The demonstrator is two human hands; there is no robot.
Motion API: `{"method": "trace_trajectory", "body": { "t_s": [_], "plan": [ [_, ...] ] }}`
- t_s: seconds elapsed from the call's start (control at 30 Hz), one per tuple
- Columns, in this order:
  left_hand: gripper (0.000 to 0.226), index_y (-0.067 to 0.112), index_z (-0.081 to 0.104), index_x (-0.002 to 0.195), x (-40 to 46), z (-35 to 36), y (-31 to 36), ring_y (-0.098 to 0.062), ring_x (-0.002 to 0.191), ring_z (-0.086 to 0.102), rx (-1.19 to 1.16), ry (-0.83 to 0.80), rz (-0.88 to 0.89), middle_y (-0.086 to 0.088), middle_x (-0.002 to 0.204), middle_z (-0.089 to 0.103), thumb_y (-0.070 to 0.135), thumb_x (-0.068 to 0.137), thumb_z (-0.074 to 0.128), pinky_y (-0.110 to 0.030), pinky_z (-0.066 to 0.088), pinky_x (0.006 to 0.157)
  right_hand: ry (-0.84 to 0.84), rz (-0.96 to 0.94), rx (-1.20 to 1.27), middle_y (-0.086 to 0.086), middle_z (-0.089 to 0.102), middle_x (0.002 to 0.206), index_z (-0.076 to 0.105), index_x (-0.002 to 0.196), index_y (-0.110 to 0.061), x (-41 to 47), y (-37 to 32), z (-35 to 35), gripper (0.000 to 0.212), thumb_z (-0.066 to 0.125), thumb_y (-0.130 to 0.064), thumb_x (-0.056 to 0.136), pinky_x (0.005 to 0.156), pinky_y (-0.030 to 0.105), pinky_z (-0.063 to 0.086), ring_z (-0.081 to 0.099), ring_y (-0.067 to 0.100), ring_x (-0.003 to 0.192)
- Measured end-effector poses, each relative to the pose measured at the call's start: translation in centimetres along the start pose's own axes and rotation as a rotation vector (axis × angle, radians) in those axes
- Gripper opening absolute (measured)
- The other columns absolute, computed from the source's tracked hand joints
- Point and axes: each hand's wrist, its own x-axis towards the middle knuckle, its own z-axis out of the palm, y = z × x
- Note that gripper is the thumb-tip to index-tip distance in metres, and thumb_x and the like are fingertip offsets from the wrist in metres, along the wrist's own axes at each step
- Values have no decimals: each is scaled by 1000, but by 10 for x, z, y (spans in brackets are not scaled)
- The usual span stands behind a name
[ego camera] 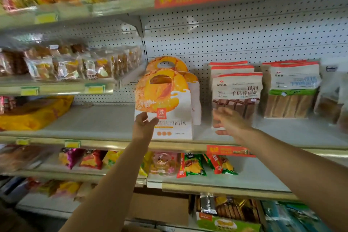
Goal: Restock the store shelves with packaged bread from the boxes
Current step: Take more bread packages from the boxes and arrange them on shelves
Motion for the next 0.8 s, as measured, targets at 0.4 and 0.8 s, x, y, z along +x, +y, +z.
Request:
{"method": "trace_trajectory", "body": {
  "t_s": [0.4,0.8],
  "plan": [
    [64,14,38,149,174,-44,-39,-21,137,40,-95,-202,-88,-4,150,40,53,105,15,-38,28,112,214,155,145,-6,25,160,30,151,-35,146,32,75,113,37,-99,57,112,58,28,30,25,144],
    [81,23,65,116,260,-28,-57,-28,83,75,-212,-446,-262,-10,97,77,77,91,10,-38,60,70,177,171,364,10,66,118,57,119,-20,194,2,126,64,26,-70,93,104,47,43,60,31,108]
  ]
}}
